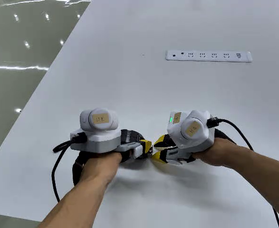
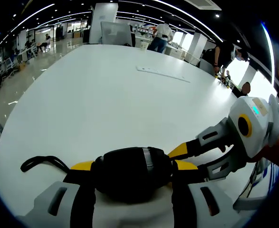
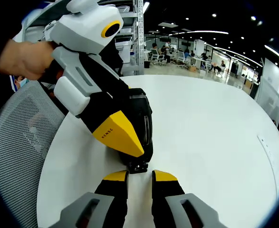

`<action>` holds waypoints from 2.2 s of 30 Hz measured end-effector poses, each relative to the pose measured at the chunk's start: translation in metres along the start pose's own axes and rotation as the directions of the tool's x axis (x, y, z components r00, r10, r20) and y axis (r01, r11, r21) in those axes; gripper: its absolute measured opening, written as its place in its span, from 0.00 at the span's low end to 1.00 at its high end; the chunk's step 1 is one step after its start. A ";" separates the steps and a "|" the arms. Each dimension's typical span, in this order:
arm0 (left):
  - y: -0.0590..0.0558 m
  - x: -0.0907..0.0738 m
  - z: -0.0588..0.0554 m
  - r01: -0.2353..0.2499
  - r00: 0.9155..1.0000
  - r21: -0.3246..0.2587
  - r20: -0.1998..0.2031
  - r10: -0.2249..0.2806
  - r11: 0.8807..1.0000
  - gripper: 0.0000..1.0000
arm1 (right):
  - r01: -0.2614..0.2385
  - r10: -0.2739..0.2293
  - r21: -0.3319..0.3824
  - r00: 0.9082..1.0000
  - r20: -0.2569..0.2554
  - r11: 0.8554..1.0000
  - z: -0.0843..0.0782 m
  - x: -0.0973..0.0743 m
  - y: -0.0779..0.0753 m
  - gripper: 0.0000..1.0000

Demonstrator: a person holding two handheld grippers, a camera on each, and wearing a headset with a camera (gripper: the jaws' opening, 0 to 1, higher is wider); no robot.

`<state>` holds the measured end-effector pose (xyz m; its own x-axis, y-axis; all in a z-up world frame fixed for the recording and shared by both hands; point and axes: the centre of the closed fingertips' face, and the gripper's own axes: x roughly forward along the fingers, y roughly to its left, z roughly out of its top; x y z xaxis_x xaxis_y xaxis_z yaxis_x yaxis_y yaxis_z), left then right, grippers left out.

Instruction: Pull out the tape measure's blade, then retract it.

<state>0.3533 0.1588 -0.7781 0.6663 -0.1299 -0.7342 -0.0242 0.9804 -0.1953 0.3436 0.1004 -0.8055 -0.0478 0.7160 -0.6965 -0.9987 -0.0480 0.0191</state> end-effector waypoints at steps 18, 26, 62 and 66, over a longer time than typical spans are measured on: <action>-0.004 -0.005 -0.001 0.021 1.000 0.036 -0.009 -0.021 0.999 0.67 | 0.036 -0.036 0.035 0.999 -0.002 0.999 -0.009 -0.019 -0.002 0.27; -0.003 -0.009 -0.004 0.034 0.999 0.081 -0.017 -0.033 0.996 0.69 | 0.062 -0.062 0.058 0.998 -0.004 0.996 -0.018 -0.030 -0.003 0.32; -0.010 -0.031 -0.022 0.108 0.993 0.236 0.026 -0.117 0.966 0.76 | 0.198 -0.208 0.212 0.978 0.027 0.957 -0.053 -0.090 0.011 0.55; -0.013 -0.035 -0.025 0.128 0.990 0.253 0.032 -0.140 0.959 0.77 | 0.215 -0.230 0.240 0.972 0.038 0.947 -0.055 -0.096 0.013 0.59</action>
<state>0.3114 0.1473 -0.7659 0.6867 -0.2610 -0.6784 0.2500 0.9612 -0.1168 0.3361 -0.0078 -0.7778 0.1824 0.7337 -0.6545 -0.9605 0.2752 0.0408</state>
